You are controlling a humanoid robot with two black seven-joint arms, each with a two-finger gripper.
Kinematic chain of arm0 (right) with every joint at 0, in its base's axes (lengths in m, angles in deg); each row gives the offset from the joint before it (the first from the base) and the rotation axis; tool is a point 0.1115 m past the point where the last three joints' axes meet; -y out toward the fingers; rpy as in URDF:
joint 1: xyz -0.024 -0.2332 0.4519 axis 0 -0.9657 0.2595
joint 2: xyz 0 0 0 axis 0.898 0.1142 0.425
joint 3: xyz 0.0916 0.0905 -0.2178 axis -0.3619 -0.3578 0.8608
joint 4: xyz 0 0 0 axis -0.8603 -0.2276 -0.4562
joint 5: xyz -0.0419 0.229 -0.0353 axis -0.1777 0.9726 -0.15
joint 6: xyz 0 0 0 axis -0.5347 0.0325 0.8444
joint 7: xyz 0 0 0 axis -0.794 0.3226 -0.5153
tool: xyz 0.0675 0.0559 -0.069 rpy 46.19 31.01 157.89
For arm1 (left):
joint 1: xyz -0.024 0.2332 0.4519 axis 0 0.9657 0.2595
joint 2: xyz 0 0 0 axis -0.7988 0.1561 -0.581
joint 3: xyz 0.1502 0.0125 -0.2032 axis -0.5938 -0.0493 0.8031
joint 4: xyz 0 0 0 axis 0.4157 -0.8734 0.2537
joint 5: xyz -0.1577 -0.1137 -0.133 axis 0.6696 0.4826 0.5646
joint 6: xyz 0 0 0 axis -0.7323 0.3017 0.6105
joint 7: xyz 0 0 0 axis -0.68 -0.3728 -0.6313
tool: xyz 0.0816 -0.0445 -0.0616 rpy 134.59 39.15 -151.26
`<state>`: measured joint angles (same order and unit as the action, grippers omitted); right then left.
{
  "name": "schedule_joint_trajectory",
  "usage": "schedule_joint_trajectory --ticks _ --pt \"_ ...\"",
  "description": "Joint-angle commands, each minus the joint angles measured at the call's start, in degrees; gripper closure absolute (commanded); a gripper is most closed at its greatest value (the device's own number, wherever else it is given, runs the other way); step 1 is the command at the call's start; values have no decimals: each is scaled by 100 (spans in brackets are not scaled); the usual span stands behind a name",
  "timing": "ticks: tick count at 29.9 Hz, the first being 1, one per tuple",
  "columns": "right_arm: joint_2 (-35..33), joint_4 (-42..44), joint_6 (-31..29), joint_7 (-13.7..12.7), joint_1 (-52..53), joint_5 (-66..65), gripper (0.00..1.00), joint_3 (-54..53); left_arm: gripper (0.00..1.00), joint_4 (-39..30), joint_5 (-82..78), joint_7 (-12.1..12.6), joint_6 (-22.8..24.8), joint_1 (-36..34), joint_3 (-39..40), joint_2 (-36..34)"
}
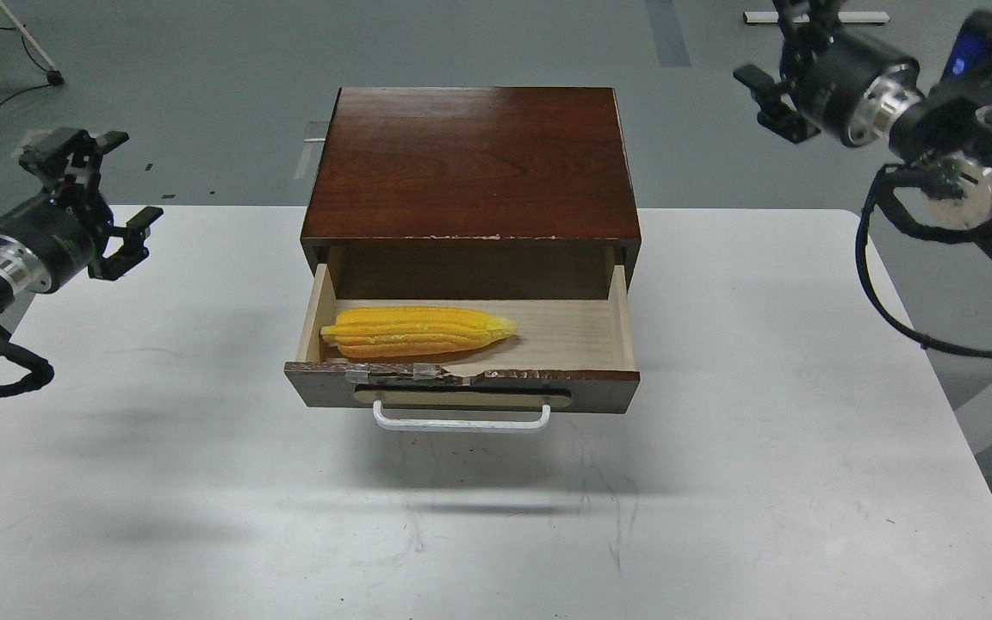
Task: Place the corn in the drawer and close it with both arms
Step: 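Withdraw the right gripper and bring the left gripper to the drawer front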
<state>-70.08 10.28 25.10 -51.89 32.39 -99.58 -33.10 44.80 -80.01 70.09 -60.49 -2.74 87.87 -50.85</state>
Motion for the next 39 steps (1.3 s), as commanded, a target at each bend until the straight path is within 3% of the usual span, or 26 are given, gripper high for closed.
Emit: schedule_joint_trajectory --ticks 1,4,5,7,10,13,16,20,22,25,29,32,36,39 --pt "24 6 -51 -133 -1145 0 1 -1104 2 -23 -402 -207 -268 -157 -1 38" --pt "33 -11 -60 -134 -1551 -9 0 -1292 2 -76 -1220 -707 -594 -298 7 38" --pt "33 -11 -60 -116 -1630 -9 0 -1291 2 -94 -1736 -1057 -856 -377 7 29" --pt "-2 -3 -60 -99 -1657 -9 0 -1283 2 -155 -2640 -1461 -1365 -491 7 20" --pt "-11 -3 -60 -90 -1701 -17 0 -1274 2 -689 -3986 -1461 -2786 -729 7 -23" --pt "-2 -3 -60 -90 -1701 -18 0 -1274 2 -1557 -4499 -1461 -3327 -773 16 -198" --pt "24 -3 -60 -90 -1701 -35 0 -1265 7 -2743 -4615 -1461 -3049 -896 7 -603" --pt "33 -3 -51 -90 -1701 -35 0 -1265 36 -3739 -4650 -1461 -2091 -905 7 -735" --pt "16 -3 -51 -90 -1701 -35 0 -1265 82 -4362 -4711 -1461 -1485 -896 7 -910" --pt "-10 6 -51 -81 -1710 -35 1 -1274 100 -4838 -5131 -1461 -1089 -809 -19 -1069" --pt "-19 15 -51 24 -1710 -35 1 -1291 100 -5340 -5924 -1461 -674 -589 -528 -1429" --pt "-19 15 -42 270 -1719 -35 3 -1291 100 -5709 -5986 -1461 -569 -562 -1019 -1719" --pt "33 50 -42 902 -1850 -26 3 -1291 100 -5771 -5995 -1461 -157 -554 -1836 -1764" --pt "42 85 -34 947 -1886 -26 3 -1283 100 -5771 -6004 -1461 -112 -361 -1961 -1781"
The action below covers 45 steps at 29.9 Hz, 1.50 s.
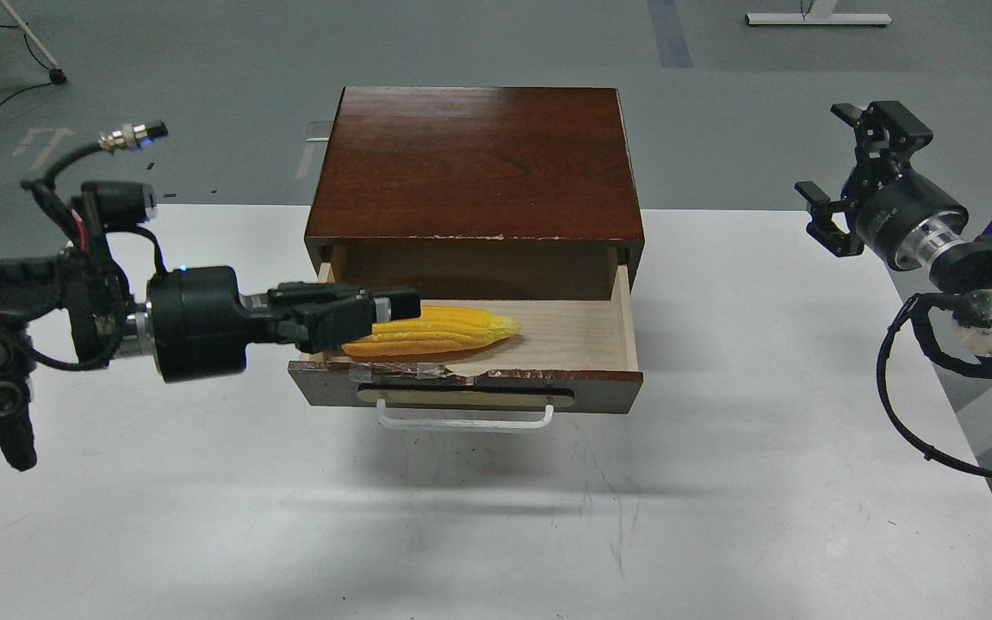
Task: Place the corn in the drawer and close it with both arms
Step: 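Withdraw the right gripper and bring the left gripper to the drawer front, then push the drawer front with the left gripper toward the cabinet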
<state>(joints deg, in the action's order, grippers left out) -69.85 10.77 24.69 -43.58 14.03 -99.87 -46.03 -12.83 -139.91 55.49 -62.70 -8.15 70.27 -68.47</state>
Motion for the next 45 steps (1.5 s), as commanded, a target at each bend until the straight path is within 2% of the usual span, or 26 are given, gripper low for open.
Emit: schedule_joint_trajectory --ticks 1,7,12,17,23,34,45 --pt "19 62 7 116 -59 2 3 19 100 -8 -14 -1 109 223 -202 -20" --pt "116 325 -1 116 -112 2 3 19 100 -17 -14 -1 162 303 -237 -2" --pt "177 475 -10 108 -59 2 3 28 100 -8 -57 -1 408 461 -316 244" --pt "643 791 25 116 134 2 4 -16 100 27 -58 -1 399 865 -325 437" --pt "854 914 78 116 135 2 4 -69 100 334 -14 -1 373 892 -316 674" --pt "819 950 78 116 161 2 4 -60 100 1038 -31 -1 390 971 -360 947" --pt "819 958 78 116 143 2 3 2 100 1108 -5 -1 399 953 -281 1009"
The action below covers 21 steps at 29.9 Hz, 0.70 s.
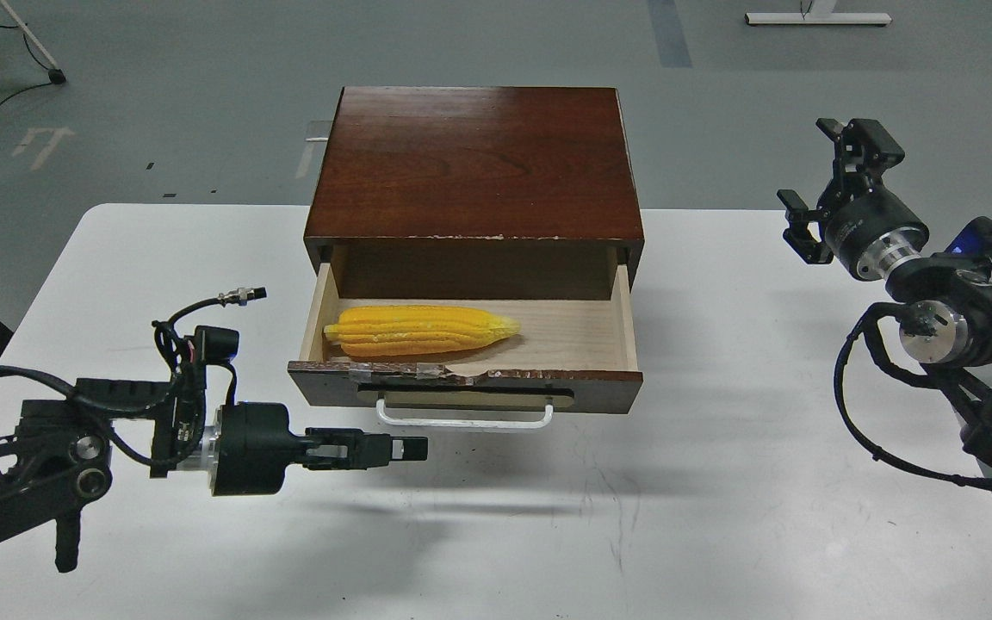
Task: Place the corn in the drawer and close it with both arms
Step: 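Push the drawer front with the left gripper toward the cabinet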
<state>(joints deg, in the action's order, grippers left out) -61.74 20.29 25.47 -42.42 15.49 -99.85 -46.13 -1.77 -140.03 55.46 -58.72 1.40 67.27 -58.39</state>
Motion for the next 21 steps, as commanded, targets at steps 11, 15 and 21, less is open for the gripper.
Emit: schedule_joint_trajectory --ticks 11,15,21 --pt "17 77 -18 0 -20 0 3 20 97 335 8 1 19 -80 37 230" --pt "17 77 -35 0 -29 0 3 20 97 467 8 1 55 -168 46 238" --pt "-1 77 -35 0 -46 0 2 20 94 634 16 1 81 -274 46 335"
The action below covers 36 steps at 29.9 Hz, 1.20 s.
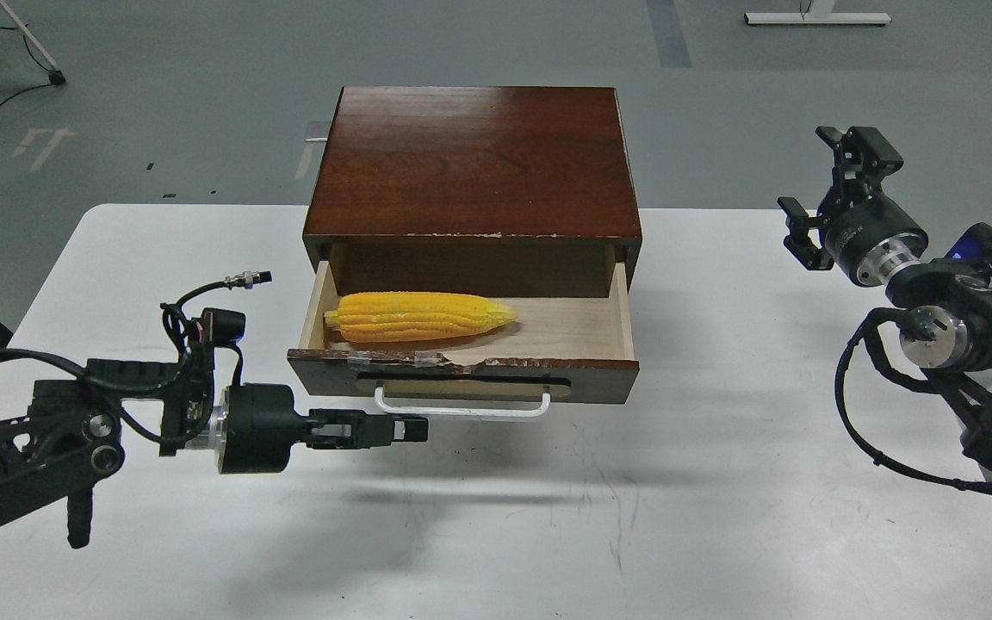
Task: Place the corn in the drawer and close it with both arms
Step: 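Push the drawer front with the left gripper toward the cabinet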
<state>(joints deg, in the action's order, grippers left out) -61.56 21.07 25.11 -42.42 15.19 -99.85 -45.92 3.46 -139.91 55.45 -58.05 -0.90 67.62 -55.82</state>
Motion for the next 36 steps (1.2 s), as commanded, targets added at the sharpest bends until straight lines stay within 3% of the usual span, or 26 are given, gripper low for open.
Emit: schedule_joint_trajectory --ticks 1,13,36 --pt "-27 -1 1 0 -25 0 2 0 93 190 4 3 23 -96 11 148" --pt "-53 8 -43 0 -43 0 2 8 90 1008 12 3 304 -447 11 719" --pt "-53 52 -52 0 -43 0 2 131 89 2388 83 3 344 -1195 19 1493"
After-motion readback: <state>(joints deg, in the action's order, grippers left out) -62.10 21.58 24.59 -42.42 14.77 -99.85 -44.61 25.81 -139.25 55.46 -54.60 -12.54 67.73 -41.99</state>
